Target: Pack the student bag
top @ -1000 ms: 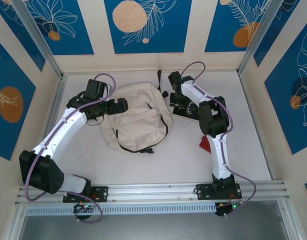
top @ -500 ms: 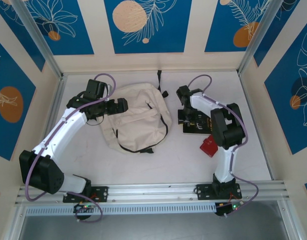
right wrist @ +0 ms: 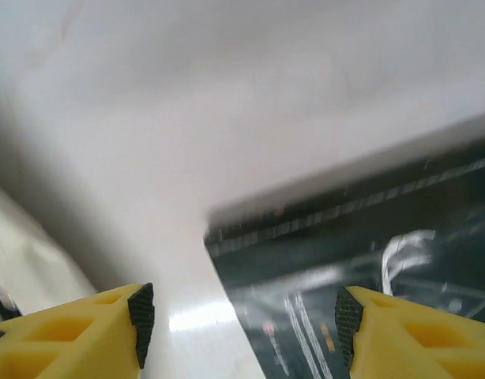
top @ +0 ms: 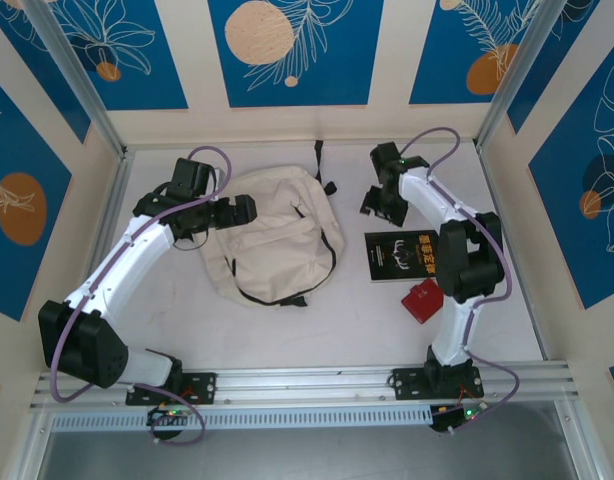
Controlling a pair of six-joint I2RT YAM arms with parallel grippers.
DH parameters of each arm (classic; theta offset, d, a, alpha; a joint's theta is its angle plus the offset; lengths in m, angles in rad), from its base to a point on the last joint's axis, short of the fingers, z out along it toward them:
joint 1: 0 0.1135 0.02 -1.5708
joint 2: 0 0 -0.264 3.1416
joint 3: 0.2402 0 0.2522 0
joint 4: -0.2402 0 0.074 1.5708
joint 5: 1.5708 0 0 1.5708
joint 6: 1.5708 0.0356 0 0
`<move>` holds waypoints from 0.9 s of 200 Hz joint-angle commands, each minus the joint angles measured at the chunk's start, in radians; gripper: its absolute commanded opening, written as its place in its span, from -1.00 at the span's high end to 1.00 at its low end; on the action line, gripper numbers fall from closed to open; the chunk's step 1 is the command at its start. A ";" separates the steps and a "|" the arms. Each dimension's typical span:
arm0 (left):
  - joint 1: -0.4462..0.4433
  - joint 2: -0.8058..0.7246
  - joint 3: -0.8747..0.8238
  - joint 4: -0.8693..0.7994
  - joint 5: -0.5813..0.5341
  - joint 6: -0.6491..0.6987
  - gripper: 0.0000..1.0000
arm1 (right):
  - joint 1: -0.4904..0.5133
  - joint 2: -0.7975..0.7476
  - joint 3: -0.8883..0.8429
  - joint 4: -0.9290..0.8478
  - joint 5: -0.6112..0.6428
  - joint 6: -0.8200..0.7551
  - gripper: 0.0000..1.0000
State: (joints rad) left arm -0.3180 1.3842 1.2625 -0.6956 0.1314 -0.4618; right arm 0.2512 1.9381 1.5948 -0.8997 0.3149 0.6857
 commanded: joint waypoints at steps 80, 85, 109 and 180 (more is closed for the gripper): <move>0.014 -0.004 -0.017 0.007 0.018 -0.001 -1.00 | -0.073 0.167 0.039 -0.159 0.141 0.291 -0.29; 0.013 -0.003 -0.017 0.007 0.017 0.000 -1.00 | -0.073 0.167 0.036 -0.165 0.150 0.291 -0.29; 0.013 -0.001 -0.018 0.007 0.019 -0.001 -1.00 | -0.079 0.171 0.026 -0.203 0.187 0.319 -0.32; 0.013 -0.002 -0.020 0.007 0.020 -0.001 -1.00 | -0.102 0.184 -0.018 -0.148 0.088 0.297 -0.62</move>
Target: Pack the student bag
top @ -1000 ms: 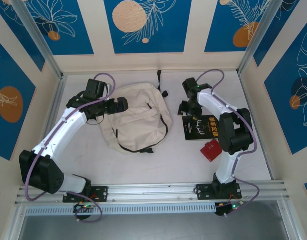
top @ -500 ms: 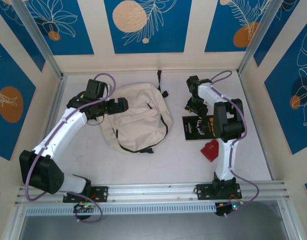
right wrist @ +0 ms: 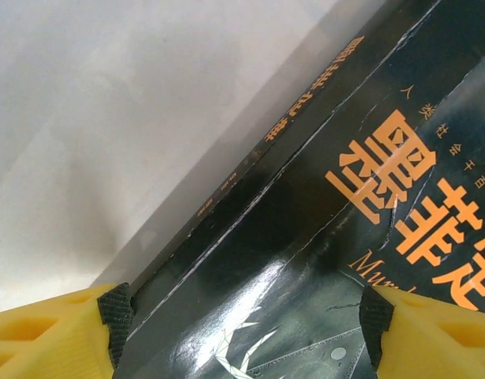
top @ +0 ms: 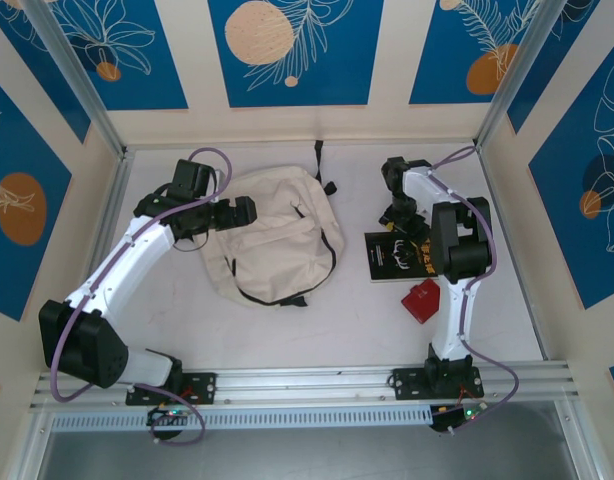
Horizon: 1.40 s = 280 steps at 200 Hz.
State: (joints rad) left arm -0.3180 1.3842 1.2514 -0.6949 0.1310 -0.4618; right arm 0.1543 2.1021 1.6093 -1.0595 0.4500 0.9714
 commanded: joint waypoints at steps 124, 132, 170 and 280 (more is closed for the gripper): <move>0.014 -0.005 -0.010 0.005 0.017 0.000 -1.00 | -0.060 -0.019 -0.096 0.144 -0.258 0.020 -0.65; 0.013 -0.005 -0.010 0.006 0.018 0.000 -1.00 | -0.063 -0.017 -0.095 0.145 -0.263 0.022 -0.65; 0.014 -0.005 -0.010 0.006 0.018 0.000 -1.00 | -0.058 -0.010 -0.094 0.140 -0.264 0.009 -0.58; 0.013 0.004 -0.017 0.016 0.063 0.000 -1.00 | 0.094 -0.028 -0.189 0.130 -0.383 -0.249 -0.19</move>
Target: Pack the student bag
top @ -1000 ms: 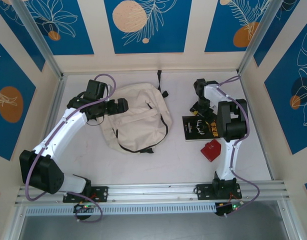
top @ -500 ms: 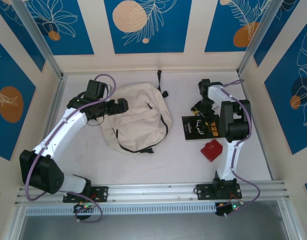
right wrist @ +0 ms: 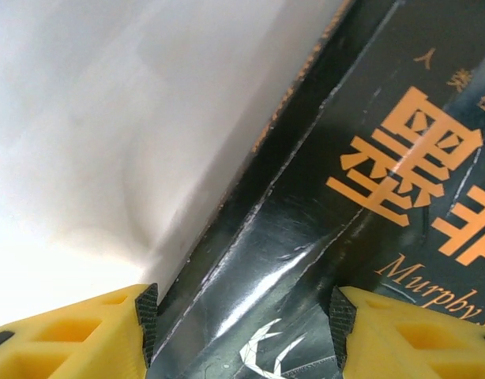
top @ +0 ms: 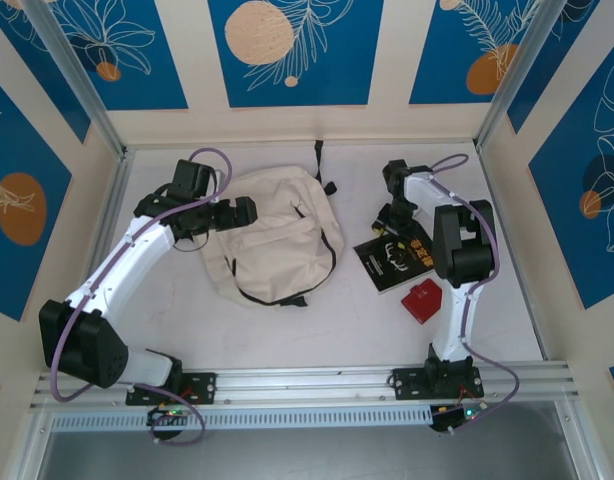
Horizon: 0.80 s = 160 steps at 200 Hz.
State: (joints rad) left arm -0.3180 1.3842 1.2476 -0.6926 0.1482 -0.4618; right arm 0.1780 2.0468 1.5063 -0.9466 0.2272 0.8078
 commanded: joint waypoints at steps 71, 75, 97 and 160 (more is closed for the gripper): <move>-0.030 0.046 -0.009 0.022 0.126 0.006 -0.96 | 0.240 -0.117 -0.282 0.095 -0.324 -0.180 -0.10; -0.035 0.050 -0.008 0.021 0.130 0.007 -0.95 | 0.248 -0.133 -0.296 0.101 -0.331 -0.184 -0.09; -0.072 0.071 -0.001 0.018 0.140 0.009 -0.90 | 0.270 -0.225 -0.367 0.125 -0.341 -0.190 -0.09; -0.271 0.200 0.064 0.056 0.156 -0.016 -0.57 | 0.258 -0.559 -0.527 0.132 -0.141 0.040 -0.30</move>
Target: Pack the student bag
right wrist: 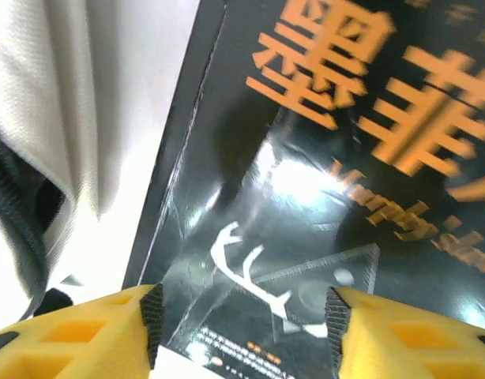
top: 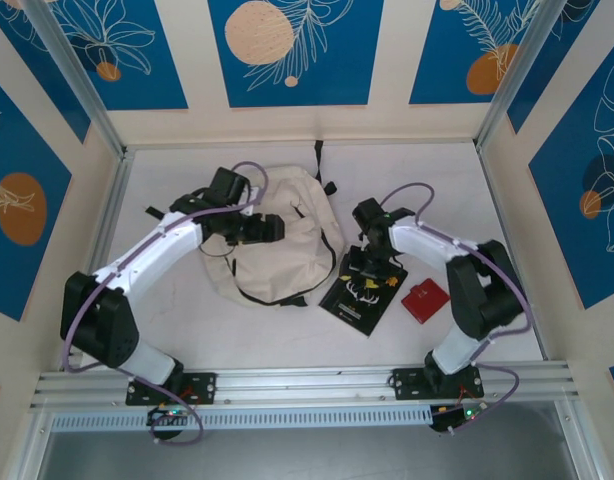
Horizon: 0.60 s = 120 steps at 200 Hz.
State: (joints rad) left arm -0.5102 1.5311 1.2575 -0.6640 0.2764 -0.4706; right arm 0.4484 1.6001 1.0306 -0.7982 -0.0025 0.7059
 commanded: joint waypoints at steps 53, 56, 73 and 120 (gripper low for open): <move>-0.273 0.253 0.163 0.043 0.025 -0.021 -0.36 | -0.064 -0.296 -0.253 0.043 0.148 0.362 -0.35; -0.282 0.265 0.170 0.043 0.024 -0.022 -0.35 | -0.069 -0.300 -0.260 0.048 0.143 0.362 -0.35; -0.328 0.330 0.208 0.041 0.008 -0.022 -0.31 | -0.097 -0.304 -0.297 0.082 0.101 0.350 -0.36; -0.396 0.480 0.278 0.059 -0.064 -0.040 -0.24 | -0.140 -0.272 -0.349 0.146 0.039 0.338 -0.30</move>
State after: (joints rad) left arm -0.8883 1.9549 1.4876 -0.6113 0.2649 -0.4927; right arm 0.3248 1.3136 0.7013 -0.6945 0.0811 1.0241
